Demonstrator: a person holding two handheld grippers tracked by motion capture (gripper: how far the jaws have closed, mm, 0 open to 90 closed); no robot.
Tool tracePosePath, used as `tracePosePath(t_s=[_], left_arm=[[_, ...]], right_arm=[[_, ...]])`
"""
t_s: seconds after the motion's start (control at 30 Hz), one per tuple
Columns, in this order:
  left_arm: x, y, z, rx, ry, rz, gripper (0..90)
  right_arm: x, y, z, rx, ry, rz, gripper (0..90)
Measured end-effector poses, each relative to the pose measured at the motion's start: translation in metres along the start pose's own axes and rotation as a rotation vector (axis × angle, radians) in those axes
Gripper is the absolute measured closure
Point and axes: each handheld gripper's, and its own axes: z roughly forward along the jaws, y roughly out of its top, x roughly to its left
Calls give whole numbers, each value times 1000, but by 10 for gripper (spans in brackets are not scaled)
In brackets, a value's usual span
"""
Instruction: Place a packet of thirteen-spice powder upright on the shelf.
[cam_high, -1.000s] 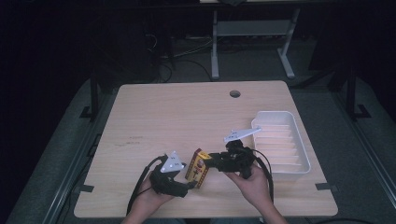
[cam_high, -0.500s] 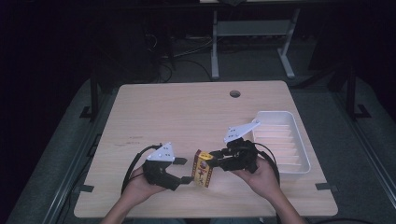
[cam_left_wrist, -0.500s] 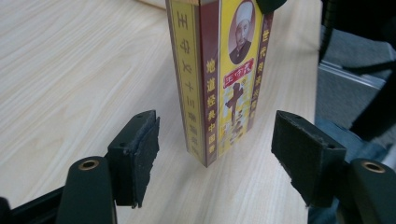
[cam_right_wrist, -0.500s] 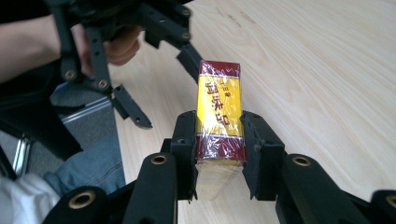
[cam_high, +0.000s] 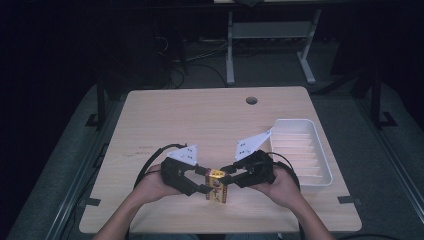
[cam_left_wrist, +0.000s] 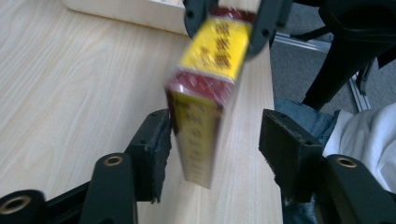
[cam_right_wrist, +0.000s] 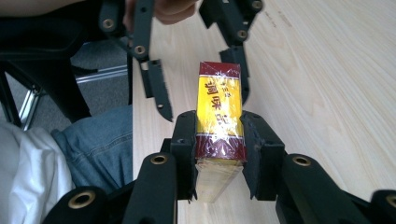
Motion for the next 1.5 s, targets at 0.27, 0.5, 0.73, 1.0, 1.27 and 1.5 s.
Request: tracePosePath(t_s=[0.27,0.5,0.73,1.0,1.27,1.5], left_arm=[[0,7,7,49,-33,48,531],[1,8,8,53,-40,49,595],[0,8,12,65,-64,59,637],[-3,10,12,83,-43,82,674],[0,5,-1,82,9,57,676],[6,6,-13,82,61,35,675]], right_arm=[[2,0,2,6,21,-33,675],[3,0,-1,-8,33,-38,676],[4,-1,-1,-3,47,-55,676],[4,-2,0,7,47,-62,657],[0,-10,-12,-25,-14,4,448],[7,-34,-13,21,-49,18,361]])
